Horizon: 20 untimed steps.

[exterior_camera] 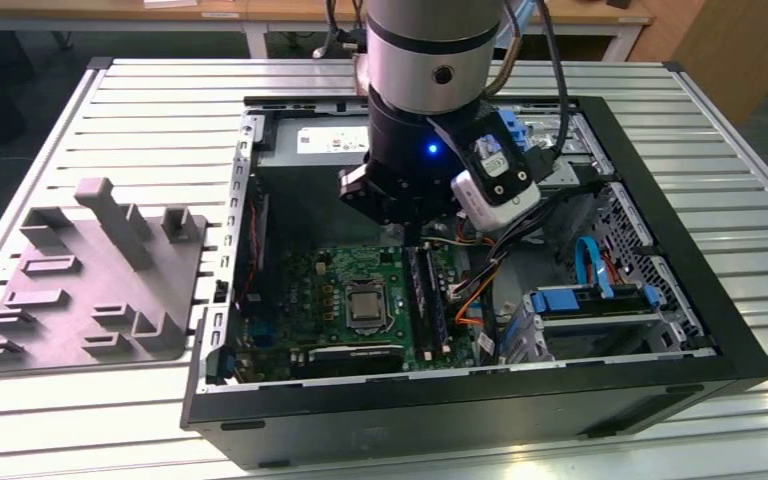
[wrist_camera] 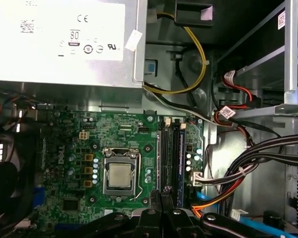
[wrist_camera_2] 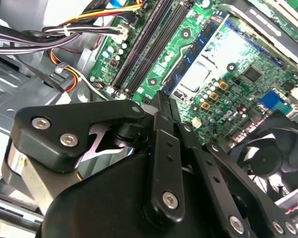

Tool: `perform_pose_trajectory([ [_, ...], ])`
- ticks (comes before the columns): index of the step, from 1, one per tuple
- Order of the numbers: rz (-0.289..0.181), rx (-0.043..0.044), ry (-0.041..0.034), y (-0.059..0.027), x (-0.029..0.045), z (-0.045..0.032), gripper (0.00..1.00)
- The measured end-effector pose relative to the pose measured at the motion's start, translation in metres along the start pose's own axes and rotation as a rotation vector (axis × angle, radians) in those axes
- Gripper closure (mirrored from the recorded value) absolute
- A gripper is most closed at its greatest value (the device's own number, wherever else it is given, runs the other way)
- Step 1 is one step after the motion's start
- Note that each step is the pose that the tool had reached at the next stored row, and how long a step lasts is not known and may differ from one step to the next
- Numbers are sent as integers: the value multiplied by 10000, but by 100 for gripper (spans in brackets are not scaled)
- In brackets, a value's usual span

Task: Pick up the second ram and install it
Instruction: 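Insert the second ram into the second slot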

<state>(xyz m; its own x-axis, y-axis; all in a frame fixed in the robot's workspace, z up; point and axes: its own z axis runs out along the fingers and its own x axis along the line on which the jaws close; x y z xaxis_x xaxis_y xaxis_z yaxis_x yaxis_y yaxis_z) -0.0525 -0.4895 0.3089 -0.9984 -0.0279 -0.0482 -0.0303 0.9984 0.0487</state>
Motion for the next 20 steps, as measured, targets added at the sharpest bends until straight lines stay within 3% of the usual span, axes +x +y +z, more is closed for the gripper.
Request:
perform_pose_trajectory([
  [4, 0, -1, 2, -3, -32, 35, 89],
  [20, 0, 0, 3, -14, -24, 266, 89],
])
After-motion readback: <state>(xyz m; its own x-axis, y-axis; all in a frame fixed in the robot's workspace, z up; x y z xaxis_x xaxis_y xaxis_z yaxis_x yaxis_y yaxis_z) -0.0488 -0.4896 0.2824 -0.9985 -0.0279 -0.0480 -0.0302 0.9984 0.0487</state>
